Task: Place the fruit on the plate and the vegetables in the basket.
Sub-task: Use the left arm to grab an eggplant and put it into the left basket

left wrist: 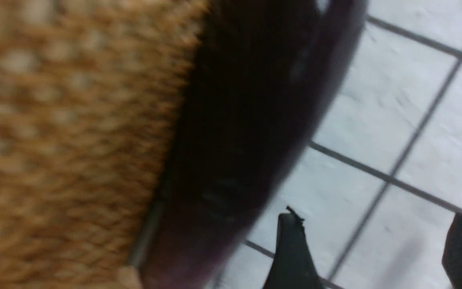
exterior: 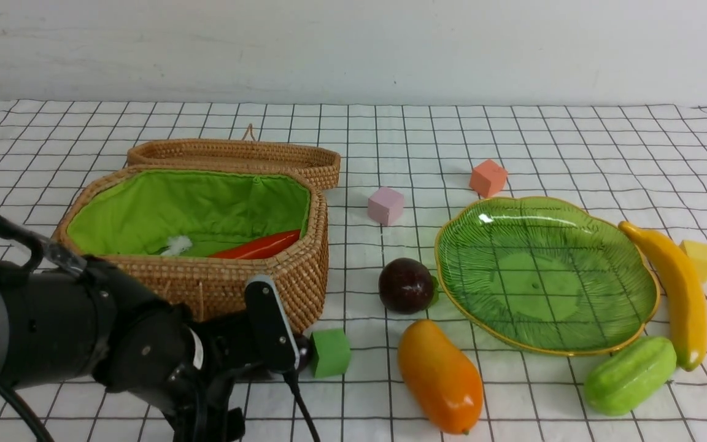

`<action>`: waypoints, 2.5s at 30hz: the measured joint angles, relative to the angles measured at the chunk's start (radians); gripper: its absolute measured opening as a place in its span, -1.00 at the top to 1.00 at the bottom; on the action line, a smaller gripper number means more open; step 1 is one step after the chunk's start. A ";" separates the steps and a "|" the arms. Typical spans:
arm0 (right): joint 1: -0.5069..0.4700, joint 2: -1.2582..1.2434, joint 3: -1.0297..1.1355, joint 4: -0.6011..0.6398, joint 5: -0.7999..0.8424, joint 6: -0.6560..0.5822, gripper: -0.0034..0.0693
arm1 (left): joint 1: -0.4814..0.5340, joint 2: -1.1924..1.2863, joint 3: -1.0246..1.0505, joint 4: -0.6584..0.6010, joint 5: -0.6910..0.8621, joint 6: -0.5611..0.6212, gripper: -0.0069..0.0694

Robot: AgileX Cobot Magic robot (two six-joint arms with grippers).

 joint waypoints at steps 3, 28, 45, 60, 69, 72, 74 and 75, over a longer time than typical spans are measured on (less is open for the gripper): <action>0.000 0.000 0.000 0.000 0.000 0.000 0.33 | 0.000 -0.007 0.000 -0.046 0.042 0.029 -0.39; 0.000 0.000 0.000 0.000 -0.001 0.000 0.30 | 0.000 0.003 0.000 -0.149 -0.158 0.169 -0.40; 0.000 0.000 0.001 0.006 -0.001 0.000 0.30 | -0.019 0.019 0.000 -0.133 -0.245 0.172 -0.41; 0.000 0.000 0.001 0.016 0.002 0.000 0.31 | -0.020 0.031 -0.001 -0.194 0.033 0.213 0.27; 0.000 0.000 0.001 0.019 0.003 0.000 0.31 | -0.020 -0.140 0.000 -0.342 0.102 0.243 0.22; 0.000 0.000 0.001 0.022 0.003 0.000 0.31 | -0.005 -0.169 0.000 -0.334 0.055 0.243 -0.06; 0.000 0.000 0.001 0.022 0.003 0.000 0.31 | 0.017 -0.158 0.000 -0.323 0.021 0.243 -0.27; 0.000 0.000 0.001 0.022 0.003 0.000 0.31 | 0.026 -0.150 0.000 -0.316 0.009 0.243 -0.37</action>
